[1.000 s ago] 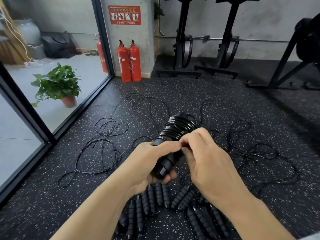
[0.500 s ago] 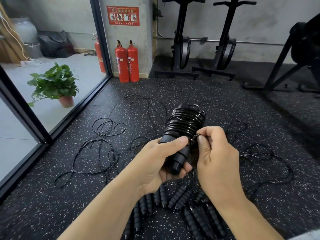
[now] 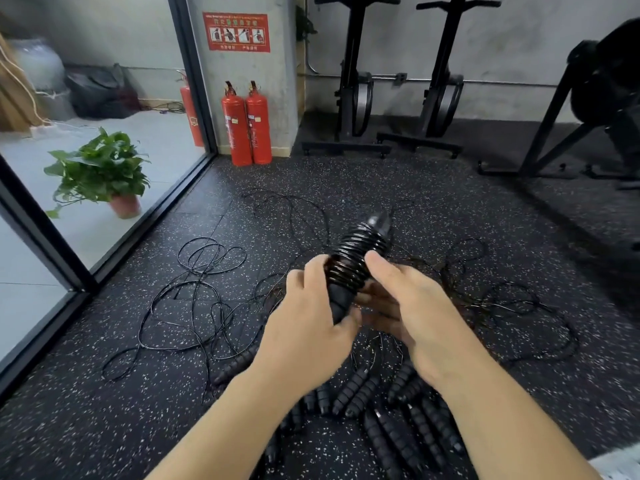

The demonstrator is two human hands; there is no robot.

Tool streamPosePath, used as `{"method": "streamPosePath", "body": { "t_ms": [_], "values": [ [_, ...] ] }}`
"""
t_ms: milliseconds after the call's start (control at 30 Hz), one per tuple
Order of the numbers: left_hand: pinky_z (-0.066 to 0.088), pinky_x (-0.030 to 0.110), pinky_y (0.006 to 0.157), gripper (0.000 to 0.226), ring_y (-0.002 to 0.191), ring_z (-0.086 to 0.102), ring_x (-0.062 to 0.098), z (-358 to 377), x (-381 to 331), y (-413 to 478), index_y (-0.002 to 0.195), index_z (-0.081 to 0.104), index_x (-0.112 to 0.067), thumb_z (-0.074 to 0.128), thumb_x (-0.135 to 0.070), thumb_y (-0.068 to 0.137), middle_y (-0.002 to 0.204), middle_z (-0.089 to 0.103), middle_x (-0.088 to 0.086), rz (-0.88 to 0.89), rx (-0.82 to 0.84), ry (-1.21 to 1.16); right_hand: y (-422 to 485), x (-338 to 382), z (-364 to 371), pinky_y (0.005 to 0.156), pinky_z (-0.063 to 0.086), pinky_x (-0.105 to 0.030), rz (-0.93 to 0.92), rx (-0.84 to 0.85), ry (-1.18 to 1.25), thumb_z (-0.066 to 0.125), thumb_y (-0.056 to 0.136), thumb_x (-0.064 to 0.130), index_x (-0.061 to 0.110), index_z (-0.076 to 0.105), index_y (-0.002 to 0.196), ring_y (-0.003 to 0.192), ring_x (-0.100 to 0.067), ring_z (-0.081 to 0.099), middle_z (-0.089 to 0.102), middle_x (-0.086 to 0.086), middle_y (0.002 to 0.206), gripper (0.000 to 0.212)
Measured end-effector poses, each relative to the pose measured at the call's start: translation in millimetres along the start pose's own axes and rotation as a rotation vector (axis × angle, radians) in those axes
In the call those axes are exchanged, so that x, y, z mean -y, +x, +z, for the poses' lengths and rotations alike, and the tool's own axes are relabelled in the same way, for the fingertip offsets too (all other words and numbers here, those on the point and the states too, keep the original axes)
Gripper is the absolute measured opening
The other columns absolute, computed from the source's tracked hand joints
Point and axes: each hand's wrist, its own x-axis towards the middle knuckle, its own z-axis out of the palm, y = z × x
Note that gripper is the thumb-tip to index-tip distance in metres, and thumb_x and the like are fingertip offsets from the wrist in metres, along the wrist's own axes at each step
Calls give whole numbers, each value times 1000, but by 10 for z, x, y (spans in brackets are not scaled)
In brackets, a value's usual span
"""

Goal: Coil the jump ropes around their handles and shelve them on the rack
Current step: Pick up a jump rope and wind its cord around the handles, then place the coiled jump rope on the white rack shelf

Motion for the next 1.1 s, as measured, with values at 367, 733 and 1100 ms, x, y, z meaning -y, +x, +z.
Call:
{"method": "streamPosePath", "body": {
  "t_ms": [367, 733, 1100],
  "values": [
    [46, 22, 92, 86, 106, 53, -3, 272, -133, 161, 132, 40, -42, 83, -44, 58, 120, 51, -6, -158, 140, -425, 176, -117, -211, 48, 48, -23, 134, -224, 315, 73, 81, 30, 4, 61, 112, 50, -12, 60, 67, 0, 65, 41],
    [57, 41, 88, 29, 93, 72, 21, 425, -554, -66, 111, 69, -22, 76, -9, 85, 99, 77, 0, -187, 351, -697, -400, -76, -682, 62, 54, -33, 188, -263, 476, 59, 88, 19, 8, 68, 87, 56, -21, 64, 71, -7, 73, 14],
    [58, 39, 80, 33, 92, 70, 29, 719, -1809, -638, 110, 70, -14, 71, 4, 83, 99, 75, 11, -227, 492, -919, -1439, 390, -1601, 63, 57, -34, 33, -509, 261, 64, 87, 24, 11, 69, 96, 74, -22, 69, 73, -7, 91, 16]
  ]
}}
